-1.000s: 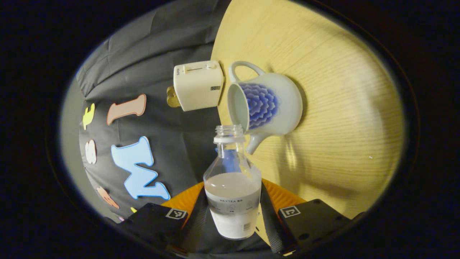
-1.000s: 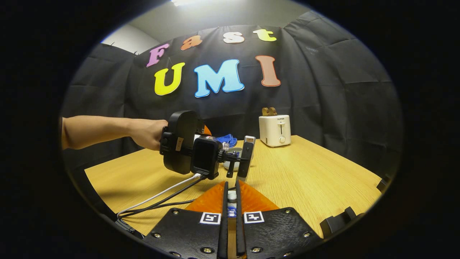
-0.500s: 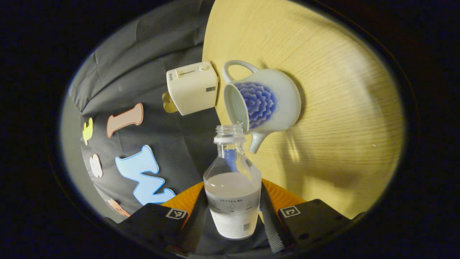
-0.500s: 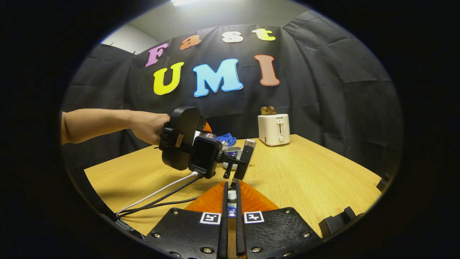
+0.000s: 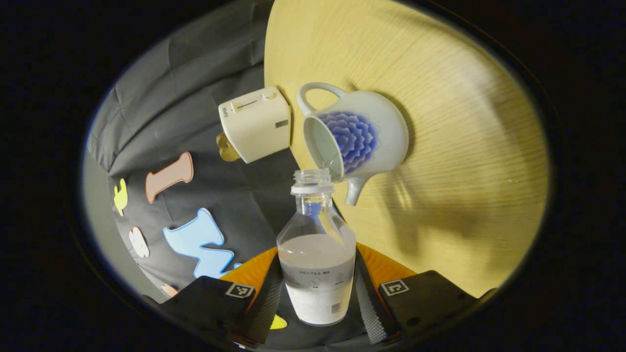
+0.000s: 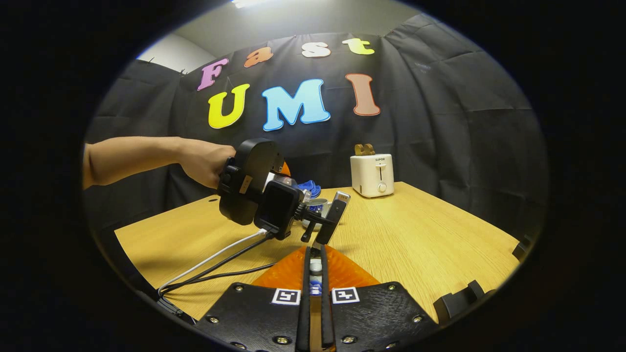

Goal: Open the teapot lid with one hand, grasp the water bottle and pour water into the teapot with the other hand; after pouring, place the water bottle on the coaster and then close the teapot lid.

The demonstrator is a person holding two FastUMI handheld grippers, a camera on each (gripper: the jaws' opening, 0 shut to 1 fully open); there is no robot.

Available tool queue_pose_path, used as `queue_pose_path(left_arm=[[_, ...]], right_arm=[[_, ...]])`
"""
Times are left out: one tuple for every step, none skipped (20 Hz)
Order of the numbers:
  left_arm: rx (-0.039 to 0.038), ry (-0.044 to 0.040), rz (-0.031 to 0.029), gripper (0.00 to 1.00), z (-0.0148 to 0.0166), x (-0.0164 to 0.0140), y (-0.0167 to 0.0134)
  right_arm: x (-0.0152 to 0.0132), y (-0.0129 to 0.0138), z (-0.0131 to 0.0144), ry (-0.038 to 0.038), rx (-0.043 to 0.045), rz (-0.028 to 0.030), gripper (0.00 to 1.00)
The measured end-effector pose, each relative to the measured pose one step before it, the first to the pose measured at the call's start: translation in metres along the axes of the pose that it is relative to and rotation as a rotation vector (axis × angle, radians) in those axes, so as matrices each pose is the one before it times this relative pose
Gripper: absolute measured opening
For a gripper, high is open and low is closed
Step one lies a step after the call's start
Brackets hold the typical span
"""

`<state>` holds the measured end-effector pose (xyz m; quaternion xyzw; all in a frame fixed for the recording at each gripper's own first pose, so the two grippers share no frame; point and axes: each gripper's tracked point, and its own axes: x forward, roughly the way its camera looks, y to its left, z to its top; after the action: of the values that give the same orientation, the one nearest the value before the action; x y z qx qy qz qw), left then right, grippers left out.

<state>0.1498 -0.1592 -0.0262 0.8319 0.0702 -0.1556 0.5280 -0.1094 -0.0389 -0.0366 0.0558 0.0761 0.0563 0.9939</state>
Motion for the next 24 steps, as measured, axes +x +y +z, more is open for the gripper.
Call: queue_pose_path(left_arm=[[0.01067,-0.00224,0.00348,0.85,0.00112,-0.00063,0.00211],[0.00800,0.00039,0.00378,0.85,-0.00037,0.00061,0.00145],[0.01047,0.00297,0.00051,0.85,-0.00050,-0.00014,0.00047],[0.01043,-0.00065,0.00329,0.85,0.00069,-0.00098,0.00298],[0.01337,0.00287,0.00121,0.85,0.00004,-0.00052,0.00099],[0.01664,0.00258,0.00449,0.85,0.00098,-0.00165,0.00250],[0.01413,-0.00302,0.00846,0.85,0.00143,-0.00048,0.00274],[0.00917,0.00134,0.00329,0.85,0.00012,0.00038,0.00130],[0.01266,0.00428,-0.00136,0.84,0.00013,0.00061,0.00102],[0.00985,0.00118,0.00145,0.85,0.00057,-0.00039,0.00128],[0.00864,0.00448,-0.00781,0.85,-0.00021,0.00028,-0.00126],[0.00929,-0.00055,-0.00394,0.85,0.00088,0.00085,-0.00021],[0.00600,0.00199,-0.00150,0.85,-0.00046,-0.00103,0.00135],[0.00658,-0.00189,0.00072,0.85,0.00083,-0.00061,0.00069],[0.00607,0.00139,0.00179,0.85,0.00008,-0.00055,0.00136],[0.00404,0.00148,-0.00457,0.85,-0.00054,-0.00013,-0.00015],[0.00287,-0.00017,-0.00098,0.85,0.00052,0.00004,0.00024],[0.00319,0.00049,-0.00045,0.85,0.00055,0.00048,0.00017],[0.00412,-0.00046,0.00286,0.85,0.00030,-0.00132,0.00130],[0.00289,-0.00034,0.00195,0.85,0.00055,0.00073,0.00102],[0.00221,-0.00038,-0.00117,0.84,-0.00056,0.00071,0.00044],[0.00261,0.00039,0.00080,0.84,0.00107,-0.00059,0.00021],[0.00183,0.00036,0.00096,0.84,-0.00058,-0.00059,0.00052],[0.00235,0.00037,0.00008,0.84,0.00002,0.00016,0.00042]], right_arm=[[-0.00009,0.00019,-0.00006,-0.00010,-0.00044,0.00004,0.09],[0.00006,0.00002,-0.00022,0.00004,0.00026,0.00059,0.09],[0.00005,0.00026,0.00070,-0.00009,-0.00111,0.00016,0.09],[0.00029,0.00006,-0.00011,0.00129,-0.00055,-0.00058,0.09],[0.00030,0.00049,0.00010,0.00068,0.00082,0.00139,0.09],[0.00007,-0.00081,-0.00108,0.00076,0.00018,-0.00085,0.09],[-0.00058,-0.00024,0.00017,0.00020,0.00002,-0.00062,0.09],[-0.00069,-0.00040,0.00003,0.00025,0.00061,-0.00064,0.09],[0.00063,-0.00102,-0.00047,0.00111,0.00155,-0.00136,0.09],[0.00029,-0.00081,0.00071,-0.00009,0.00075,-0.00149,0.09],[-0.00034,0.00026,-0.00038,0.00072,-0.00013,-0.00029,0.09],[-0.00047,0.00025,-0.00021,0.00059,-0.00042,0.00052,0.09],[-0.00008,-0.00029,-0.00091,0.00094,-0.00044,0.00019,0.09],[0.00058,-0.00002,0.00068,-0.00025,-0.00041,-0.00032,0.09],[-0.00018,-0.00039,-0.00017,-0.00018,0.00013,-0.00003,0.09],[0.00007,-0.00045,0.00012,0.00036,-0.00056,-0.00096,0.09],[-0.00044,0.00000,0.00003,-0.00046,0.00028,-0.00086,0.09],[0.00087,-0.00030,0.00056,0.00058,0.00077,-0.00001,0.09],[0.00003,0.00031,-0.00035,-0.00091,-0.00035,-0.00052,0.09],[0.00006,-0.00008,0.00011,0.00098,-0.00072,0.00024,0.09],[-0.00051,0.00011,-0.00011,-0.00004,0.00035,0.00045,0.09],[0.00012,-0.00006,0.00023,-0.00021,-0.00067,-0.00005,0.09],[-0.00039,0.00007,0.00015,-0.00121,-0.00095,-0.00049,0.09],[0.00001,0.00024,0.00047,-0.00055,-0.00031,-0.00023,0.09]])
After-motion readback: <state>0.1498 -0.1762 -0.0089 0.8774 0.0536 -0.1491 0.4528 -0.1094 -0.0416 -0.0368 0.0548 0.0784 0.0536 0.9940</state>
